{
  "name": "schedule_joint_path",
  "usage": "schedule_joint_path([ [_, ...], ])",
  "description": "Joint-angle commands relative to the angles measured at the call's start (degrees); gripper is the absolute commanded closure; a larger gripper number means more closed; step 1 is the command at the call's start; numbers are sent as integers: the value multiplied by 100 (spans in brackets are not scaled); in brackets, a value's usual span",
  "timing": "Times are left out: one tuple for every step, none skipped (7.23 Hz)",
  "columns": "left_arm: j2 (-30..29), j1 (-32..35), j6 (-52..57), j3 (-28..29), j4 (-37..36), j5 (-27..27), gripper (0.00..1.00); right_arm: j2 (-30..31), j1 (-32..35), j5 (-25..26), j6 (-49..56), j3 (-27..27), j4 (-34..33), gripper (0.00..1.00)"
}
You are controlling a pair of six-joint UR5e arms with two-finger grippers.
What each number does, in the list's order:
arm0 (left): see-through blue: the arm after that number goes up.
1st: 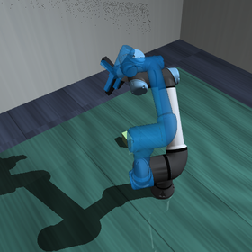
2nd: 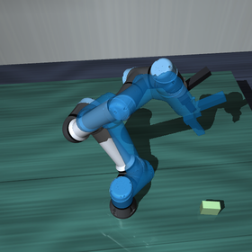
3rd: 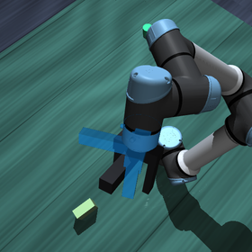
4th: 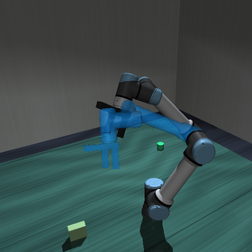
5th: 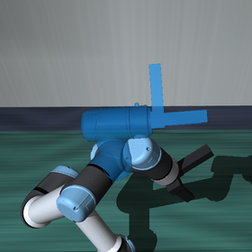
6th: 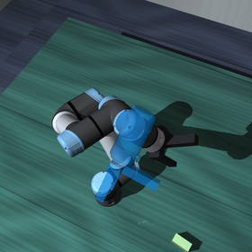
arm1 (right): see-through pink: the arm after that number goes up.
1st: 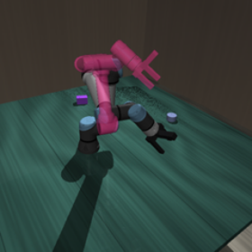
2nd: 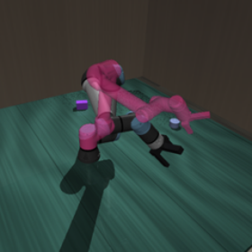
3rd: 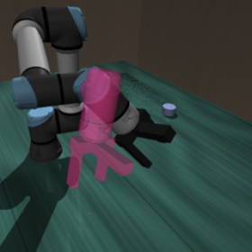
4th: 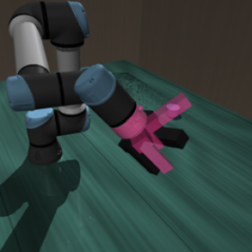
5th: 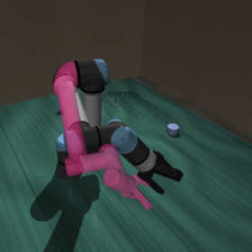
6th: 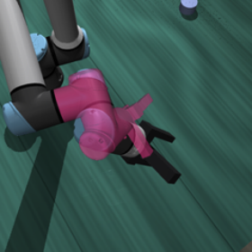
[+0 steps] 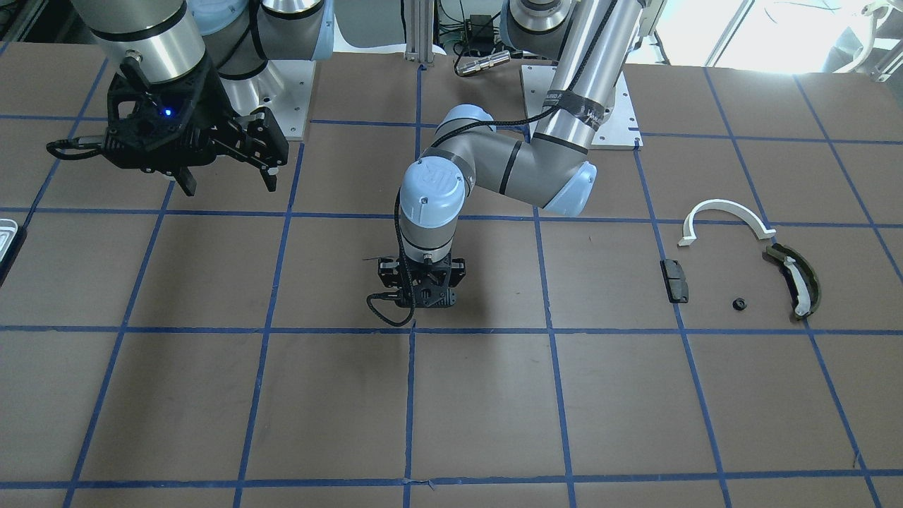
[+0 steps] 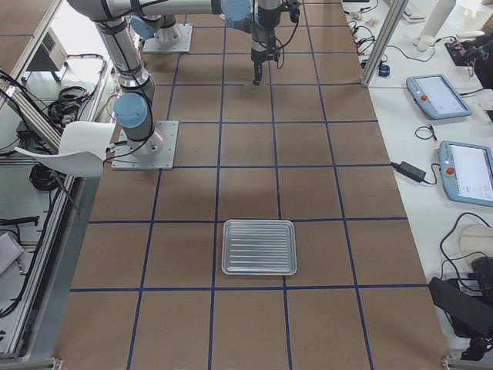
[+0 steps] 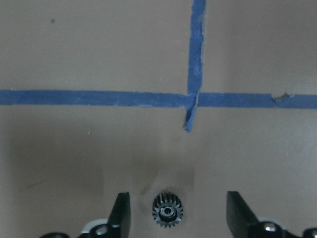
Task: Place bearing gear from tray to pile
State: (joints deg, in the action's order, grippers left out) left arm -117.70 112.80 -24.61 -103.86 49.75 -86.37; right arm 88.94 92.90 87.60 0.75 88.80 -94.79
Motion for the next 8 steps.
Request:
schedule_joint_path([
  [1,-4,-8,-81,-9,6,37,1,26,-24,48,-12,-356,0],
  [19,-12,-26,-90,-9,-3,43,-43,-26,20,31,49,-364,0],
  [-7,-12,-26,-38,0,-12,65,-26,-18,-6,-4,-12,-356,0],
  [-7,-12,0,23,0,-3,93,-34,0,-15,-13,31,-356,0],
  [-25,-21,-26,7,0,-3,100,-95,0,-15,-13,40,-373,0],
  [10,-38,0,41,8,-20,100,-105,0,-15,-13,14,-365,0],
  [210,-317,53,224,182,-186,100,-105,0,-15,-5,-3,-365,0],
  [386,-938,636,574,1037,-309,100,-105,0,-6,-13,23,-365,0],
])
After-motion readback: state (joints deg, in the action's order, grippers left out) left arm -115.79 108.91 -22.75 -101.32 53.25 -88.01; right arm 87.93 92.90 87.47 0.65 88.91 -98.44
